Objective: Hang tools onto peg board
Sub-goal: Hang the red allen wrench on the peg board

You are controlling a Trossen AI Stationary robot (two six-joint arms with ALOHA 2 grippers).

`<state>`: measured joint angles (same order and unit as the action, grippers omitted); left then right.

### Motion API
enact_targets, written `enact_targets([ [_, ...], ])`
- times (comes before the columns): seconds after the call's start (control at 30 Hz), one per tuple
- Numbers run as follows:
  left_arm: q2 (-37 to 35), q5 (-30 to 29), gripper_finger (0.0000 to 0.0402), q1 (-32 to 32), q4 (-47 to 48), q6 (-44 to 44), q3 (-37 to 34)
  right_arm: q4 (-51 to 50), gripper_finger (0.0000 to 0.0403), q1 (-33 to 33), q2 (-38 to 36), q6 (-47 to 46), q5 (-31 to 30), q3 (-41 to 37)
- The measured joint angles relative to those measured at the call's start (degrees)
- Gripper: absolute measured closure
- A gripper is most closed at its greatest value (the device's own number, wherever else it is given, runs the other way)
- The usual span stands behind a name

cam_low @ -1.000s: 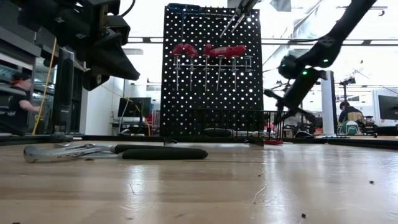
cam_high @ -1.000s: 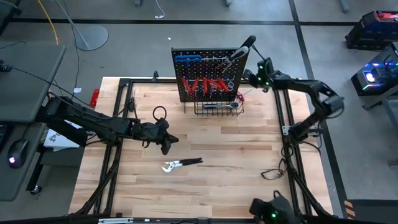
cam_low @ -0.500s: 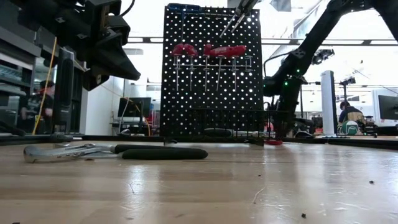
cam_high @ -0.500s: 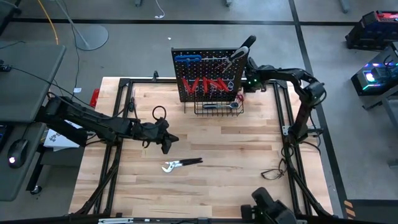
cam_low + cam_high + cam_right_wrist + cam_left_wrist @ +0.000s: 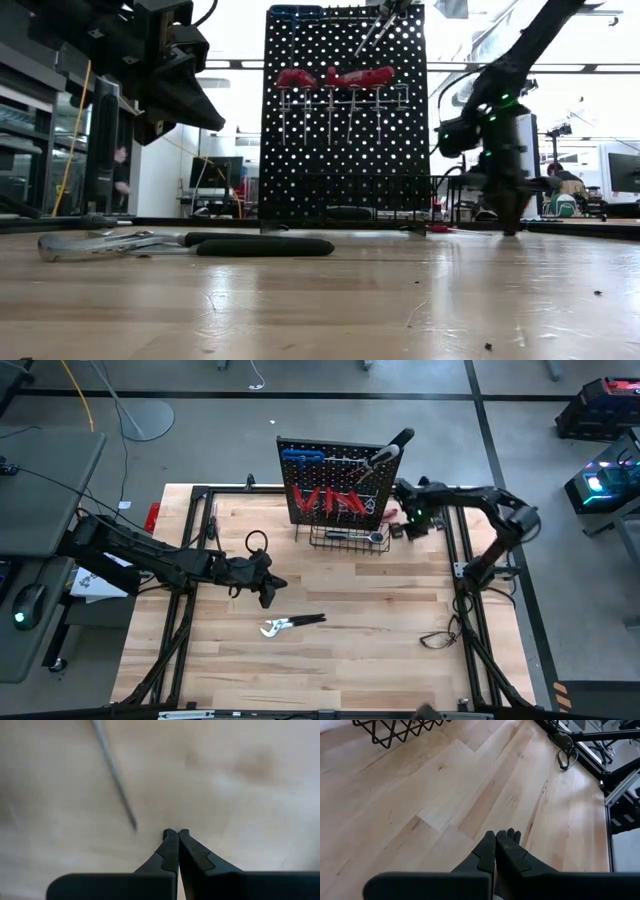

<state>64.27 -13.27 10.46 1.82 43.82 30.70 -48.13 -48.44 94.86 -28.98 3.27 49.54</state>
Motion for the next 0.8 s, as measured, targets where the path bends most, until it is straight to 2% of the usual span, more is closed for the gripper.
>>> enact_targets([
  [0.13, 0.0, -0.6, 0.0402, 0.1, 0.0, -0.9, 0.0, 4.3, 0.0403, 2.9, -7.4, -5.8, 2.1, -7.4],
  [0.2, 0.0, -0.9, 0.0402, 0.1, 0.0, -1.1, 0.0, 7.8, 0.0403, 1.9, -11.0, -9.0, 5.0, -9.5],
  [0.3, 0.0, -1.0, 0.0402, 0.1, 0.0, -1.0, 0.0, 14.3, 0.0403, -1.4, -14.8, -12.7, 4.3, -9.7],
  [0.4, 0.0, -0.7, 0.0402, 0.1, 0.0, -0.7, 0.0, 19.8, 0.0403, -4.8, -15.3, -15.4, 4.4, -9.0],
  [0.57, 0.0, -0.6, 0.0402, 0.1, 0.0, 0.9, 0.0, 29.6, 0.0403, -8.4, -10.4, -18.8, 7.2, -4.7],
  [0.8, 0.0, -0.9, 0.0402, 0.1, 0.0, 1.1, 0.0, 26.8, 0.0403, -7.0, 3.2, -15.4, 10.4, 7.7],
])
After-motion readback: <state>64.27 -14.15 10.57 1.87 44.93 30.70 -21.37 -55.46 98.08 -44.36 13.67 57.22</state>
